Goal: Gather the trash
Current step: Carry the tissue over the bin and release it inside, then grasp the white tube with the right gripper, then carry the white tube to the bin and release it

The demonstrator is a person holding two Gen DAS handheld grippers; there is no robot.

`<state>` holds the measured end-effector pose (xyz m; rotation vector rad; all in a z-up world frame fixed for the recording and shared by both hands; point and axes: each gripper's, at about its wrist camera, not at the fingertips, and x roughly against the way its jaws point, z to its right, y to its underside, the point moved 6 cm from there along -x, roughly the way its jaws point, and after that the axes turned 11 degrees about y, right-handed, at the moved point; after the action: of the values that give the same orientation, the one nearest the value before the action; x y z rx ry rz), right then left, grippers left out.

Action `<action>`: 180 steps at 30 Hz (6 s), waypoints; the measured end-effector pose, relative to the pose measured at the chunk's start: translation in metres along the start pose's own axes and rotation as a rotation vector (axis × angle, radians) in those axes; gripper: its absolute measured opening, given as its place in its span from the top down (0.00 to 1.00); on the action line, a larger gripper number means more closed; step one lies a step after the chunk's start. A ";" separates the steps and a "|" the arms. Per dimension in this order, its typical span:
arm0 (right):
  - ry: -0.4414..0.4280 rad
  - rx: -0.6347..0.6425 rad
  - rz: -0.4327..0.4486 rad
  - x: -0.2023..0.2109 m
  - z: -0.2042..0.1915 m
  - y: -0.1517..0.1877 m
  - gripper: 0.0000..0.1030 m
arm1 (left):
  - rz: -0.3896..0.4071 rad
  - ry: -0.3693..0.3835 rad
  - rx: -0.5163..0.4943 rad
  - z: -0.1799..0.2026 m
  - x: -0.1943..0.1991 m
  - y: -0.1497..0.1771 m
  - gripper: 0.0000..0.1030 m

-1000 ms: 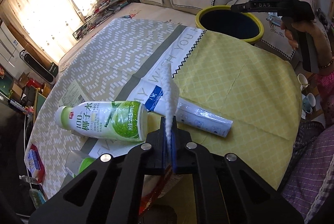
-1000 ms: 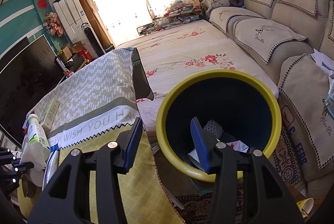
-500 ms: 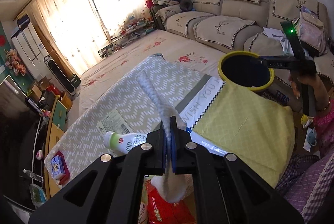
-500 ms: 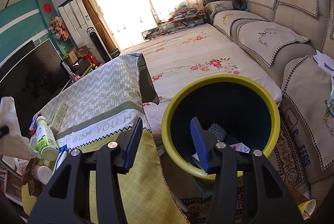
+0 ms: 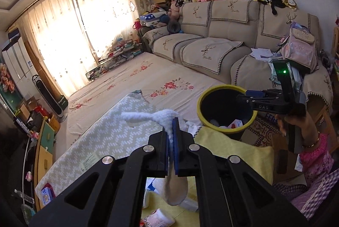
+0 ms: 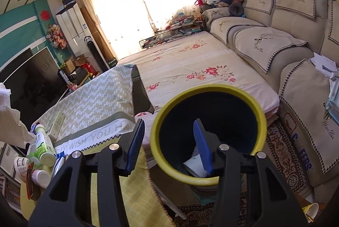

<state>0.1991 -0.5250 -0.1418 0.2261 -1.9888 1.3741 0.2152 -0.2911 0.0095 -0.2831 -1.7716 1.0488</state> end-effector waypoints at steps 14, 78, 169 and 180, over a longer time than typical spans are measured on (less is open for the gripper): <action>0.096 -0.129 0.039 0.011 0.097 -0.007 0.54 | -0.099 0.179 -0.086 0.101 -0.162 -0.073 0.96; 0.076 -0.313 0.161 0.057 0.177 -0.010 0.48 | -1.054 -0.044 -0.426 0.164 -0.377 -0.034 0.05; 0.227 0.182 -0.083 -0.069 -0.008 0.037 0.64 | 0.066 -0.334 0.865 -0.076 0.098 0.284 0.05; 0.115 0.202 -0.037 -0.024 -0.037 0.048 0.60 | 0.056 -0.354 0.846 -0.104 0.086 0.283 0.16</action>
<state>0.2089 -0.4776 -0.1857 0.2683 -1.7452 1.5297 0.1881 -0.0164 -0.1383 0.4018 -1.4518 1.8610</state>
